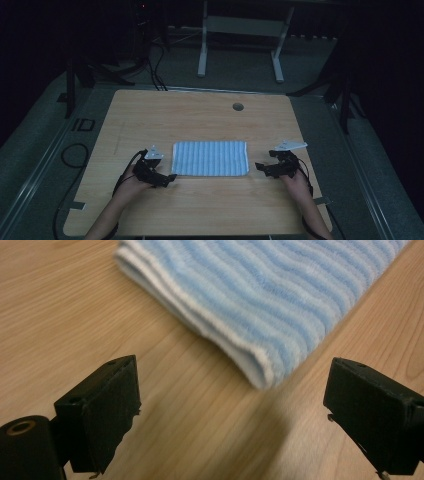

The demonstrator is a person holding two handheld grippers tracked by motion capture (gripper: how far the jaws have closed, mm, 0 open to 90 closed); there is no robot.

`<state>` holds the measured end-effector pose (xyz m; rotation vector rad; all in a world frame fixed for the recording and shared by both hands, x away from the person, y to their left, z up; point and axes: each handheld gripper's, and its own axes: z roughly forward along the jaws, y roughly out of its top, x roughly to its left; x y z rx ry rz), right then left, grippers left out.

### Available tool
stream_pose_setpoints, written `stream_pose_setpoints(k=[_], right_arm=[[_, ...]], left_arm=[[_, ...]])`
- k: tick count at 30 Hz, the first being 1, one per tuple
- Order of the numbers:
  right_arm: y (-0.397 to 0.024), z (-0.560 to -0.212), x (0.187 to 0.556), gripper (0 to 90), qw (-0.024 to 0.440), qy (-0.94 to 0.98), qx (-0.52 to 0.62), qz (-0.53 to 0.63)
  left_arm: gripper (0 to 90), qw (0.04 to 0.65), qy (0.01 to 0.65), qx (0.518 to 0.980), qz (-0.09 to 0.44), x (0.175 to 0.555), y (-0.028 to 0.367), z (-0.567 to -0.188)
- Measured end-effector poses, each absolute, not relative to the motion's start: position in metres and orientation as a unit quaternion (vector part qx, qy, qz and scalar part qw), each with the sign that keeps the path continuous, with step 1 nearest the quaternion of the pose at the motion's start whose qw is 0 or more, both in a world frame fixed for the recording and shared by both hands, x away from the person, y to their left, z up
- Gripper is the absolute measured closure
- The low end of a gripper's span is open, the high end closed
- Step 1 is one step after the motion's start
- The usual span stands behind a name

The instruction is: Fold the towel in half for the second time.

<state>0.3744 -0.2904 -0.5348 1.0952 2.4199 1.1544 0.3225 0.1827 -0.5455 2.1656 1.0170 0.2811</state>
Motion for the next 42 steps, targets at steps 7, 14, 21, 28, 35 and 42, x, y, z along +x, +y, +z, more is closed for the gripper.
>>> stream_pose_setpoints(k=[7, 14, 21, 28, 35, 42], right_arm=[[-0.311, -0.544, 0.359, 12.5, 0.147, 0.814, 0.399, 0.396], [-0.334, -0.540, 0.345, 12.6, 0.164, 0.793, 0.420, 0.410], [-0.353, -0.544, 0.335, 12.6, 0.186, 0.773, 0.444, 0.413], [-0.366, -0.547, 0.328, 12.6, 0.221, 0.745, 0.465, 0.425], [-0.379, -0.548, 0.327, 12.8, 0.237, 0.715, 0.488, 0.442], [-0.385, -0.550, 0.330, 13.1, 0.240, 0.709, 0.501, 0.434]], left_arm=[[8.1, 0.367, 0.399, 0.831, 0.124, 0.305, 0.200, -0.551], [8.1, 0.376, 0.429, 0.811, 0.128, 0.292, 0.222, -0.554], [8.1, 0.377, 0.454, 0.795, 0.141, 0.282, 0.240, -0.552], [8.1, 0.384, 0.471, 0.779, 0.152, 0.273, 0.254, -0.554], [8.1, 0.408, 0.475, 0.761, 0.173, 0.263, 0.261, -0.552], [8.1, 0.417, 0.497, 0.736, 0.195, 0.260, 0.277, -0.550]])
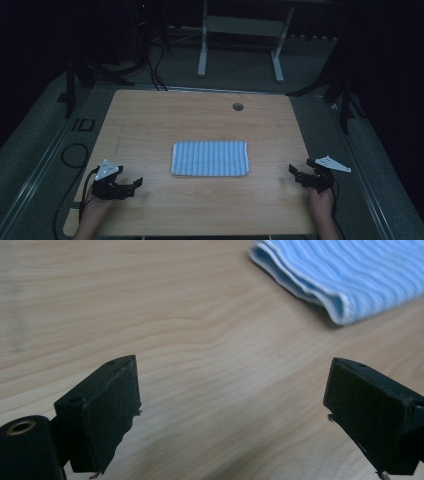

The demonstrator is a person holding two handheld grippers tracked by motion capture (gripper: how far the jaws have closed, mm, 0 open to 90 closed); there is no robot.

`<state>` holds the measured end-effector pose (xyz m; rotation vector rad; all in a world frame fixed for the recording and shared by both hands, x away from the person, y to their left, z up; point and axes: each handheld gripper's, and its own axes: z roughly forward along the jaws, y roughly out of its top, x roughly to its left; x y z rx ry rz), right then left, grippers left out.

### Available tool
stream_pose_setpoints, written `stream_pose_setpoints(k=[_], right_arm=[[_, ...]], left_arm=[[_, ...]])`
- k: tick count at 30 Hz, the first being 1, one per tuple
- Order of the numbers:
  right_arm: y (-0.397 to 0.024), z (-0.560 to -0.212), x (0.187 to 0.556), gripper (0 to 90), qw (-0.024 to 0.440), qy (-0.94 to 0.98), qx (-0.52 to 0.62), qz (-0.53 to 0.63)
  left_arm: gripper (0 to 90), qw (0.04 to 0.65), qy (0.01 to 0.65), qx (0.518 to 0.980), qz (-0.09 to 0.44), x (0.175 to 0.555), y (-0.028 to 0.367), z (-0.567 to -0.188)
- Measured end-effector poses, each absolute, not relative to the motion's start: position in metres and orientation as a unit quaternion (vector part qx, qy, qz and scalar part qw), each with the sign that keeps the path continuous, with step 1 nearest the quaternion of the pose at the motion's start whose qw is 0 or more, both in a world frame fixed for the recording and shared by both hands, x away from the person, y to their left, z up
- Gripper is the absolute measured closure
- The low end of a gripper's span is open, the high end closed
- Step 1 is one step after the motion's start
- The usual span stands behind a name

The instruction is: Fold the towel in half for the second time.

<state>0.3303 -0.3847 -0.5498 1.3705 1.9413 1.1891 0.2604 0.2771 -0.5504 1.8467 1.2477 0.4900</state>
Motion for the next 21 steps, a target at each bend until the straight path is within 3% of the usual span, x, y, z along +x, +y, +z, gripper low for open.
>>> stream_pose_setpoints(k=[10, 21], right_arm=[[-0.393, -0.550, 0.331, 13.0, 0.240, 0.687, 0.528, 0.438], [-0.392, -0.550, 0.332, 13.0, 0.240, 0.690, 0.529, 0.431]], left_arm=[[8.1, 0.455, 0.550, 0.662, 0.229, 0.257, 0.295, -0.548], [8.3, 0.398, 0.559, 0.679, 0.260, 0.258, 0.290, -0.550]])
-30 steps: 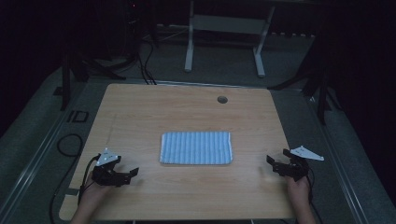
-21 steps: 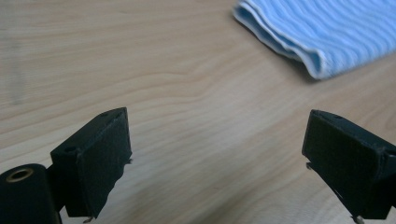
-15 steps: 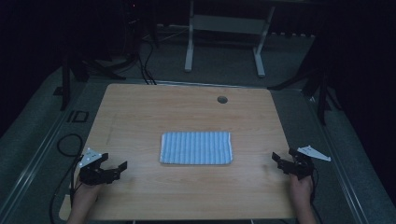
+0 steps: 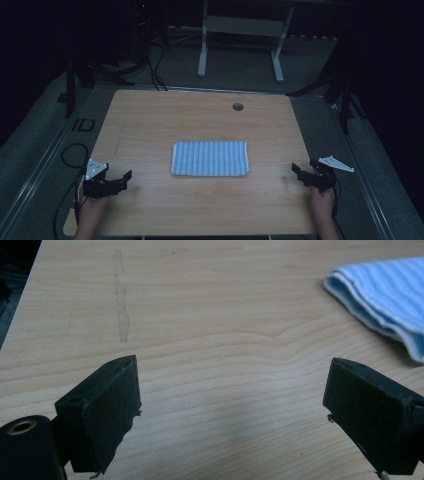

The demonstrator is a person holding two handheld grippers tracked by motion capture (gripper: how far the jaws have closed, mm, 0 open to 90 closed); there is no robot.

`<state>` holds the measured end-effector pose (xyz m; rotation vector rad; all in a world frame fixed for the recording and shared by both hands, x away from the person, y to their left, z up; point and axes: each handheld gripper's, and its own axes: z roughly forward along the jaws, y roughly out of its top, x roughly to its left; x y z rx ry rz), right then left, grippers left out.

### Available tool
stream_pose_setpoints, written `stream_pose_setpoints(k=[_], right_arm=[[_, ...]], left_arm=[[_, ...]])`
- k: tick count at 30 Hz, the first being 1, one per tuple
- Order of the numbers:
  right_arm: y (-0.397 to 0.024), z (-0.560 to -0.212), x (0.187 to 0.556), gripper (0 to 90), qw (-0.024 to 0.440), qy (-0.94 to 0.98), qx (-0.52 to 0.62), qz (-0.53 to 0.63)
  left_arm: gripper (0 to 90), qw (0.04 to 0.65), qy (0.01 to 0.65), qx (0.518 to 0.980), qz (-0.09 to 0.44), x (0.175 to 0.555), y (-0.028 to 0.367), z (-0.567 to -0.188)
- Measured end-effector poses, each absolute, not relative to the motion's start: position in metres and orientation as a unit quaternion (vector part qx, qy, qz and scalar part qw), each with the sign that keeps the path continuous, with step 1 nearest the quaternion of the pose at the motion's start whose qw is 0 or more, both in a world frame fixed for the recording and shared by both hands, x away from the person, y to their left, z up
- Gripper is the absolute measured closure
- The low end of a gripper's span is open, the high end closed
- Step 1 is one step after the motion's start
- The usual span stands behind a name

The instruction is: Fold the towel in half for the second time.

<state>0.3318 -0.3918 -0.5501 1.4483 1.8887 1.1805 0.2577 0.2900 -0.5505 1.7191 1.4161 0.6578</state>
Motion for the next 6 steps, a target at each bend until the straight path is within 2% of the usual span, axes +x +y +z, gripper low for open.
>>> stream_pose_setpoints(k=[6], right_arm=[[-0.3920, -0.5502, 0.3325, 13.1, 0.235, 0.691, 0.531, 0.431]], left_arm=[[8.2, 0.404, 0.562, 0.673, 0.260, 0.2567, 0.2916, -0.5500]])
